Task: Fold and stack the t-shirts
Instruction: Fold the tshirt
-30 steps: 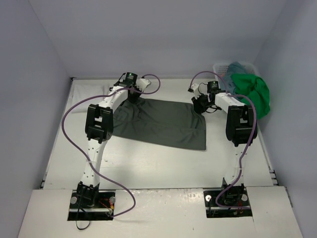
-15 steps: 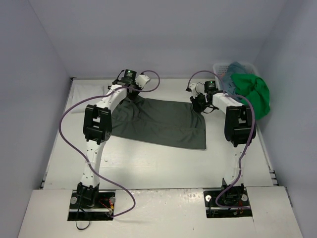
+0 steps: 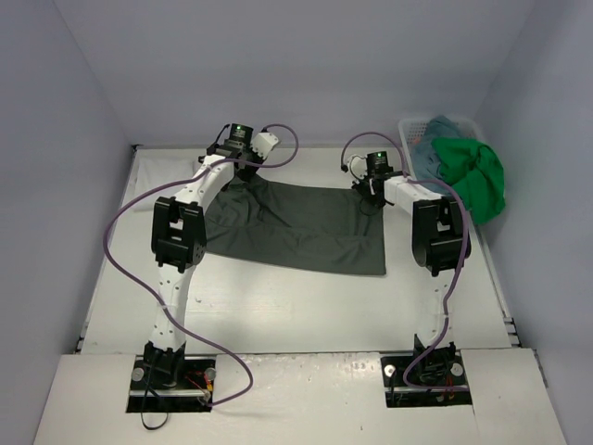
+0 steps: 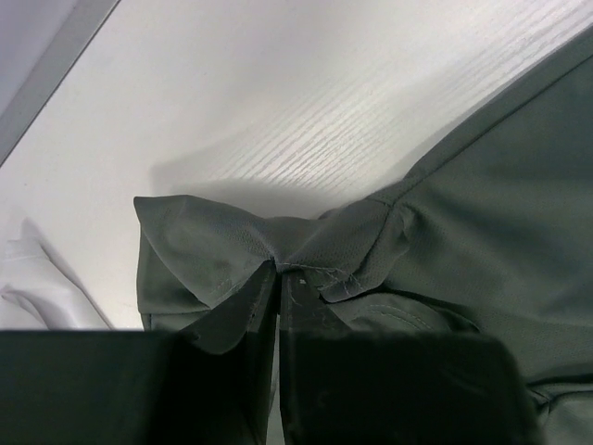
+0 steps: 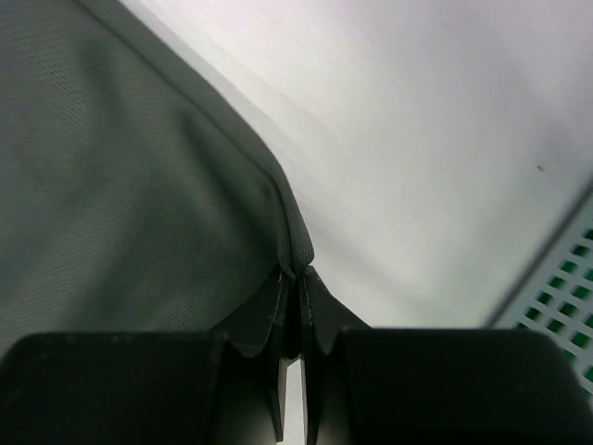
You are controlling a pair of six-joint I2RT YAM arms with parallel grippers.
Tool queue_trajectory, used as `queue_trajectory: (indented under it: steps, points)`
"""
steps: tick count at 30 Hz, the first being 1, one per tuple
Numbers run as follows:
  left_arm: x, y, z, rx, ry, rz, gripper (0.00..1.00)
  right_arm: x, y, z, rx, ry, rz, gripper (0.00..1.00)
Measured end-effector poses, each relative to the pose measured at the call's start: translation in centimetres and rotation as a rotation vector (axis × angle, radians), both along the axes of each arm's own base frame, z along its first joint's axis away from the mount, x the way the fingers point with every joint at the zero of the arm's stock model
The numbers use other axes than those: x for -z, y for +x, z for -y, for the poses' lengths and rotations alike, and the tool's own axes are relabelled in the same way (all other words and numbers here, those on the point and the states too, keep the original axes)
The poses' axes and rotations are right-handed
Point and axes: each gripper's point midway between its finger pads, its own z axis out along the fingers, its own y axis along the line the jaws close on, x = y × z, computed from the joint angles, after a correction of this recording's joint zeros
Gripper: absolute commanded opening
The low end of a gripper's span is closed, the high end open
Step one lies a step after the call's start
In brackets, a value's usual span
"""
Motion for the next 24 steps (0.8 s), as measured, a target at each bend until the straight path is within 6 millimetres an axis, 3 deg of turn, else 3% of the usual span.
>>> queue_trajectory:
  steps: [8, 18, 24]
  points:
    - [0.2, -0.4, -0.1, 0.0, 0.005, -0.017, 0.0, -0.4, 0.1, 1.7, 0.041, -0.092, 0.015, 0.0]
    - [-0.4, -1.3, -0.4, 0.006, 0.018, -0.029, 0.0, -0.5, -1.0, 1.0, 0.018, -0.135, 0.01, 0.0]
    - [-1.9, -2.6, -0.9, 0.02, 0.032, -0.028, 0.01, -1.9, -1.0, 1.0, 0.011, -0.166, 0.035, 0.0]
